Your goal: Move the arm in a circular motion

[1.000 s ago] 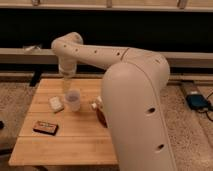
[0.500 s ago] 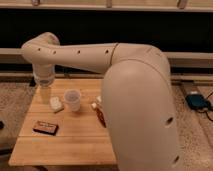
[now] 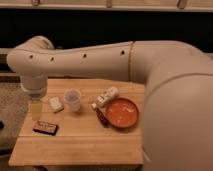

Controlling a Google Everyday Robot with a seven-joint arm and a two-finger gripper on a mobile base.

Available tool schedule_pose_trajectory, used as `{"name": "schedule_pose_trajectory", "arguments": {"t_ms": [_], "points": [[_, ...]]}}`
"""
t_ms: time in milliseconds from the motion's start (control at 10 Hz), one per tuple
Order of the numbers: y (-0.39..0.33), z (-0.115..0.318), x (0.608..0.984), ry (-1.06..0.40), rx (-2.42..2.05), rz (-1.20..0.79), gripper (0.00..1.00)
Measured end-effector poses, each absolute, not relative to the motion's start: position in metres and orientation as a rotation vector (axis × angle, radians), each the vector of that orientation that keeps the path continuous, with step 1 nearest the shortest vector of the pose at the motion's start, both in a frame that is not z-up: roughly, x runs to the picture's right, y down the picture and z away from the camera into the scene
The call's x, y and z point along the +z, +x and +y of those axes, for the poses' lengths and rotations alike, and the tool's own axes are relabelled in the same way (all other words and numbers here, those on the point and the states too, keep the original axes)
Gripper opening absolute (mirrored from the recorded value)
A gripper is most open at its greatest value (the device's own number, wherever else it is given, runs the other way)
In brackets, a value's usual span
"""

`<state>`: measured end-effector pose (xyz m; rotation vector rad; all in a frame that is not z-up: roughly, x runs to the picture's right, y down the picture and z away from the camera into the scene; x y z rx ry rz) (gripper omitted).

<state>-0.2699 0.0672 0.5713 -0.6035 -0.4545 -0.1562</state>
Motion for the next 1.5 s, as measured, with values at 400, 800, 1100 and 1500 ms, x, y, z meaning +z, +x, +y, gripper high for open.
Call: {"name": "schedule_pose_trajectory", "arguments": {"t_ms": [400, 800, 1100, 1500], "points": [[-0.181, 0.1, 0.537, -0.632, 0.006, -0.418, 0.8], [-0.089, 0.146, 0.535, -0.691, 0.222, -0.295, 0.8], [-0.019, 0.175, 0.568, -0.736, 0.398, -0.18, 0.8], [0.045, 0.167, 0.637, -0.777, 0.548, -0.062, 0.8]]}}
